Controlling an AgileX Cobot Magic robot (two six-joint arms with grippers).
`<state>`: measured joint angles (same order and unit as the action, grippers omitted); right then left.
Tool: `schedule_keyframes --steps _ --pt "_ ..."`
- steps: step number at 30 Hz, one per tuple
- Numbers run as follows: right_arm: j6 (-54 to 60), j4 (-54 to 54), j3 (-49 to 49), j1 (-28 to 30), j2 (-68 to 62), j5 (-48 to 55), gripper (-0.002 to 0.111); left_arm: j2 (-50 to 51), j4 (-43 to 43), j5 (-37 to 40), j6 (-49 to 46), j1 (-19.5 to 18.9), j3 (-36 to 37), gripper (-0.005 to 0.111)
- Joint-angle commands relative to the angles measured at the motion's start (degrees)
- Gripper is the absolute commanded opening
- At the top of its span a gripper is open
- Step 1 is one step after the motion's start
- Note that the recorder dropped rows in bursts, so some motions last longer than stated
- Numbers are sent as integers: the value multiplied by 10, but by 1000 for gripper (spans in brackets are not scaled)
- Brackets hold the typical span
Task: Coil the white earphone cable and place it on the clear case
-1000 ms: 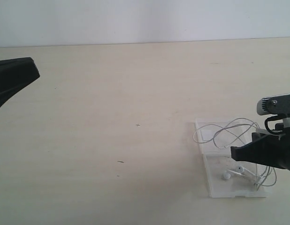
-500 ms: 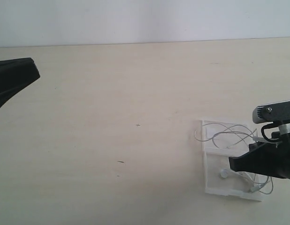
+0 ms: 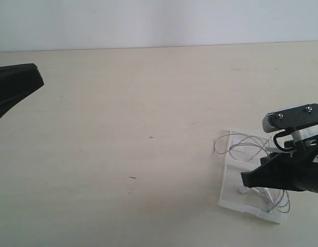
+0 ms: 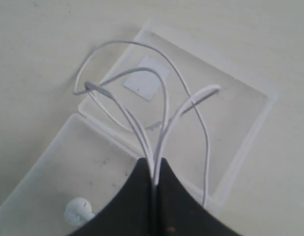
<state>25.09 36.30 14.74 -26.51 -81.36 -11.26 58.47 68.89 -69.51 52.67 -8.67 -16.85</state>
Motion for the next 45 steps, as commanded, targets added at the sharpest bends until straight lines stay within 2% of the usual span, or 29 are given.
schedule_keyframes --steps 1,11,19,26,31,35,37,40,45 --pt "7 -6 17 3 -1 19 0 -4 -2 -5 3 -1 1 0" --pt "7 -2 17 3 -1 18 23 -4 8 -5 10 -1 1 0" --pt "7 -2 17 3 -1 18 63 -4 8 -5 11 -1 1 0" --pt "4 -2 22 3 -1 30 69 -4 8 -5 11 -1 1 0" --pt "3 -2 86 3 -1 158 71 -4 8 -5 13 -1 1 0" --pt "-28 -17 133 3 -1 204 71 -4 11 -5 14 -1 1 0" --pt "-78 -62 145 3 -1 220 71 -4 11 -5 15 -1 1 0" --pt "-199 -189 157 3 -1 261 71 -4 11 -5 15 -1 1 0" --pt "-476 -474 186 3 -1 350 70 -4 11 -5 15 -1 1 0"
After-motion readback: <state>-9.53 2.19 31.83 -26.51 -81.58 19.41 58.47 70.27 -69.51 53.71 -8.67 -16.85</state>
